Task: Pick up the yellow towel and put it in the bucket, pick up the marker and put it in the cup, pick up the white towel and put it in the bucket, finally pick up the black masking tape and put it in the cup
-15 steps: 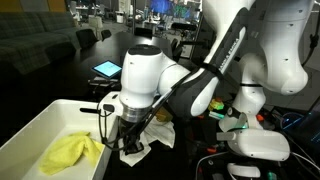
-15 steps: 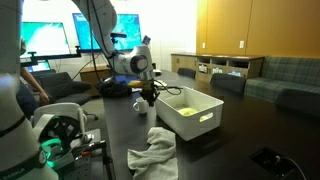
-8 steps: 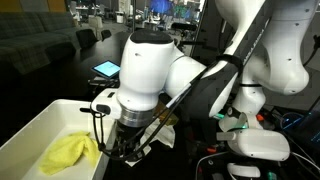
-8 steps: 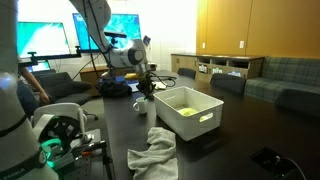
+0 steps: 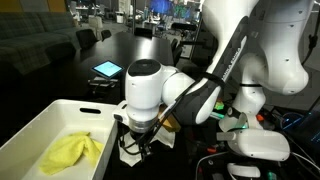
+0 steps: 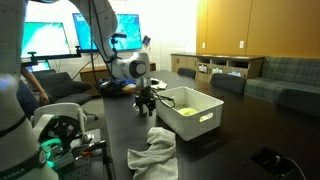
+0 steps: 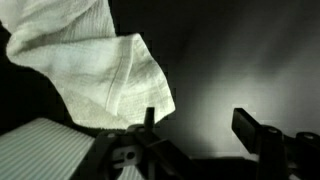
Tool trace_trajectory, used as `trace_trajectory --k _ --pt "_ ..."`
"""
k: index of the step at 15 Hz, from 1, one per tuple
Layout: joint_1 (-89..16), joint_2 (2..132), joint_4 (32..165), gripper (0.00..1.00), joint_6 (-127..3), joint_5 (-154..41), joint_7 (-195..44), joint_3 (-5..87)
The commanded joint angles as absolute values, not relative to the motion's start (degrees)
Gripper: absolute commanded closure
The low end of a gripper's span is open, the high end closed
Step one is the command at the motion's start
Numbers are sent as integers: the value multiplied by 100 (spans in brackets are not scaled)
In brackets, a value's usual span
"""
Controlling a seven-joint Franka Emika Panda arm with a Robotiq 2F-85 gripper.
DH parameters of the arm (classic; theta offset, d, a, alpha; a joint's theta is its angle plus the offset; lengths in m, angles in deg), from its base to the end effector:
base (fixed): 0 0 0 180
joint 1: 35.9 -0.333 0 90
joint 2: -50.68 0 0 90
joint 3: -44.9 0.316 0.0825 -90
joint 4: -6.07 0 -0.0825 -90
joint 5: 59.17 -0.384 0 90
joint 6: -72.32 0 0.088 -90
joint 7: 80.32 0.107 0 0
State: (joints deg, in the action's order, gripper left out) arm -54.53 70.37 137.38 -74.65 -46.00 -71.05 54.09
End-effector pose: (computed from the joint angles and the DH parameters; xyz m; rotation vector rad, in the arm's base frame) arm 0.4597 0.2495 0.1963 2.9601 0.7765 -0.0567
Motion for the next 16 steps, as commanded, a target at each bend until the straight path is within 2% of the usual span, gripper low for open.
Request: trace_trajectory --k 1,16 --pt "-5283 7195 13883 0 -7582 -4910 -6833 5283" --pt "-4236 8448 13351 0 -8215 -6231 -7833 5486"
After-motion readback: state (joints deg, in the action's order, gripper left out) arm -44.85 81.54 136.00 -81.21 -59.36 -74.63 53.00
